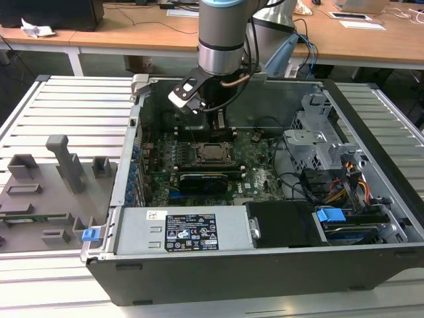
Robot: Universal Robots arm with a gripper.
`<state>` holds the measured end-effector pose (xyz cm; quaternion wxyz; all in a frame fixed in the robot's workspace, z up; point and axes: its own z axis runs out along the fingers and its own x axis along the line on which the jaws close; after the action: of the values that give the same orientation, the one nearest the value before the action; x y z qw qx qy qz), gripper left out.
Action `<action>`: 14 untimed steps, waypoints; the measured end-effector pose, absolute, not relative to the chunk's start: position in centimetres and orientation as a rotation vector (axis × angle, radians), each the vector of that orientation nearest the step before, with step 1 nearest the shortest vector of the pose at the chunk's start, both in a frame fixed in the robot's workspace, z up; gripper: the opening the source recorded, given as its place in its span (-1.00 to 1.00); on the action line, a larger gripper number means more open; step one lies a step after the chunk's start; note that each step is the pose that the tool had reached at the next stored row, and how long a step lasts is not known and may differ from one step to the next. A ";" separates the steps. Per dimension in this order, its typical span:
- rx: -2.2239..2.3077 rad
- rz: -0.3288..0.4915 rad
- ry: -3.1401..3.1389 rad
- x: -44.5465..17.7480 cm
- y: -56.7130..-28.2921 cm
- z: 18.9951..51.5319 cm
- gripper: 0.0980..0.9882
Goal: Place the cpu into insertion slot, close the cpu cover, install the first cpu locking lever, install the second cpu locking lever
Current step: 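Install the first cpu locking lever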
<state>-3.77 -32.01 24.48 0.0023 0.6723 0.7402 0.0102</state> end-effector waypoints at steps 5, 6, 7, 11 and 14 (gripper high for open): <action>2.108 0.028 2.320 -3.8 -32.0 24.9 -0.98; 2.108 0.029 2.320 -3.8 -32.0 24.9 -0.98; 2.108 0.029 2.321 -3.8 -32.0 24.9 -0.98; 2.108 0.028 2.320 -3.8 -32.0 25.1 -0.98; 2.108 0.028 2.320 -3.8 -32.0 25.2 -0.98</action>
<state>-3.77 -32.01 25.23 0.0034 0.6724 0.7401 0.0091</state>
